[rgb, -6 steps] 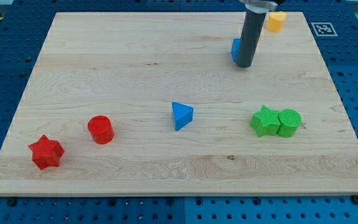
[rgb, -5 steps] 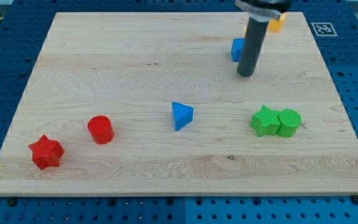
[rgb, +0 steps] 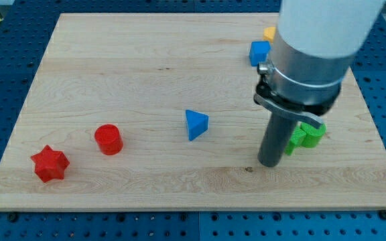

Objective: Push the green star to the center of the board

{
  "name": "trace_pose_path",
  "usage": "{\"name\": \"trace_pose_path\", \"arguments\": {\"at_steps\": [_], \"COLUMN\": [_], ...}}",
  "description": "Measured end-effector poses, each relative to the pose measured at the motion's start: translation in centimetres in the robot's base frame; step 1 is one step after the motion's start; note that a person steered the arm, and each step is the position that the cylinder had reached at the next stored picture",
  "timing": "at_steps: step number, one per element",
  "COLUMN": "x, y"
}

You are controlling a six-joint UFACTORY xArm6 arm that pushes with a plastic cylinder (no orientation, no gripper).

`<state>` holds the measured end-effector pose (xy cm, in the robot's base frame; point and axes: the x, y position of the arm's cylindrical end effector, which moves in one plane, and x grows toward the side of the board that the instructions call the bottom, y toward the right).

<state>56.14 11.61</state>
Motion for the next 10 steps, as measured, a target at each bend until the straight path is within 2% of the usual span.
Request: {"name": "trace_pose_path", "arguments": {"at_steps": [2, 4, 7, 9, 10], "x": [-0.2, -1.1, -2.9, -4.9, -4.0], "y": [7.7, 7.5, 0.1, -0.3, 2.5]}}
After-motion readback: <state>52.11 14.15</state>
